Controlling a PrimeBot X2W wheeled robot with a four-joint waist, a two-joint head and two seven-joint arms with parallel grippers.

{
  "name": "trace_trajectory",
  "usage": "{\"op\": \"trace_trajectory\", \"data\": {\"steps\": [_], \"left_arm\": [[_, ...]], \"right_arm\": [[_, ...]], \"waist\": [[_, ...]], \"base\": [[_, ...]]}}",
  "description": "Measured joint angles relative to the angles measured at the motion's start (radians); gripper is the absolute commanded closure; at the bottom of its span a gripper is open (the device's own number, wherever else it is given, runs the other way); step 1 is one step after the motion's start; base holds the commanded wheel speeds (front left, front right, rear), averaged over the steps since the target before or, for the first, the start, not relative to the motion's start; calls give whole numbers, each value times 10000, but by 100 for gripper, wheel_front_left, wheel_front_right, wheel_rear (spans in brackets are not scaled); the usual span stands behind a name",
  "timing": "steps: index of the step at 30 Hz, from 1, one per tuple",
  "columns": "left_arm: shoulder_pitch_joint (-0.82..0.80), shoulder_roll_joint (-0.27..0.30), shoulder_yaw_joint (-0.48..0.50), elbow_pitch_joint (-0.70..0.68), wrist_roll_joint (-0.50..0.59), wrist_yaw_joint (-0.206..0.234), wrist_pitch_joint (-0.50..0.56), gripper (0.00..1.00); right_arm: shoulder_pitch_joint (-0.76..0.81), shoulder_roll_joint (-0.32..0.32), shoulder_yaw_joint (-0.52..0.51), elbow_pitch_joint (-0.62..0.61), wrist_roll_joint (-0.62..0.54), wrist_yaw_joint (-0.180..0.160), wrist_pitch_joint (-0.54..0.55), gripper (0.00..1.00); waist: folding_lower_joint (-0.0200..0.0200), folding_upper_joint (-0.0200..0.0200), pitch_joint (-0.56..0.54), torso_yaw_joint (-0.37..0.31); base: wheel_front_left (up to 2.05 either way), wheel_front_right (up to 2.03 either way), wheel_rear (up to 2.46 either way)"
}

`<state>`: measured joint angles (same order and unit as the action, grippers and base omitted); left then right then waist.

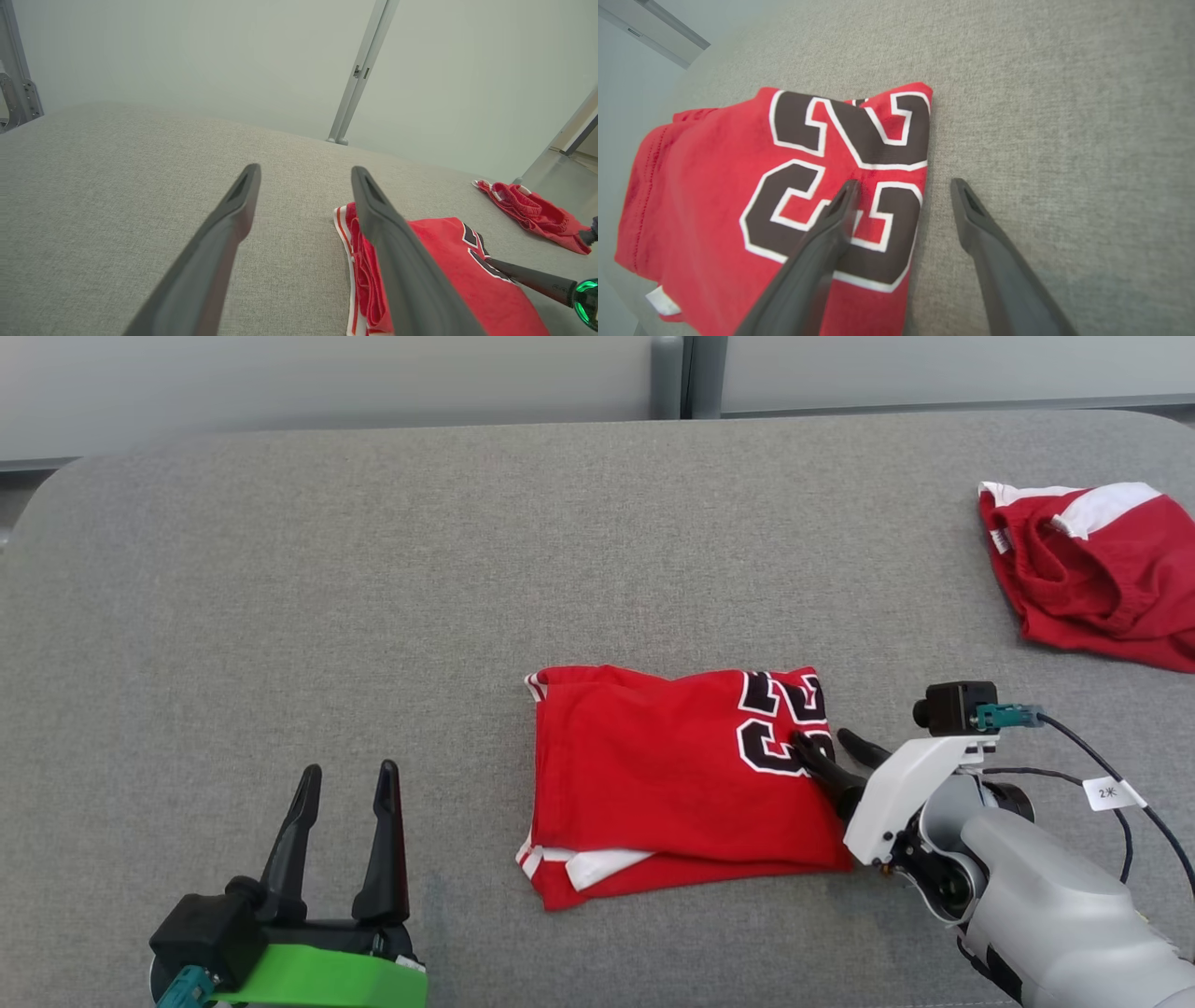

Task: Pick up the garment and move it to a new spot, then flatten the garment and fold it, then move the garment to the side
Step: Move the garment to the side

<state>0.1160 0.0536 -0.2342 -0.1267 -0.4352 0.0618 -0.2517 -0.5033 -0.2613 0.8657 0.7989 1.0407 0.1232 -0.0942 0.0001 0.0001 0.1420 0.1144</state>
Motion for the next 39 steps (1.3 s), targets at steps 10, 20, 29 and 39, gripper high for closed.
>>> {"op": "trace_trajectory", "data": {"steps": [10, 20, 29, 39], "left_arm": [[-37, 0, 73, 86, 0, 0, 0, 0], [-161, 0, 134, 138, 100, 0, 0, 0], [-164, -8, 385, 109, 100, 2, 0, 0], [-163, -10, 420, -86, 104, 2, 0, 0]], "right_arm": [[12, 134, 90, -374, 788, 0, 525, 58], [-19, -46, -63, -909, 1087, 0, 364, 100], [-592, -711, -96, -1275, 1060, 0, 203, 100], [-1411, -1919, -240, -1287, 811, 0, 221, 100]], "waist": [[0, 0, 86, 56], [0, 0, 123, -20], [0, 0, 22, -238], [0, 0, -160, -670]], "base": [[0, 0, 0], [0, 0, 0], [0, 0, 0], [0, 0, 0]]}}
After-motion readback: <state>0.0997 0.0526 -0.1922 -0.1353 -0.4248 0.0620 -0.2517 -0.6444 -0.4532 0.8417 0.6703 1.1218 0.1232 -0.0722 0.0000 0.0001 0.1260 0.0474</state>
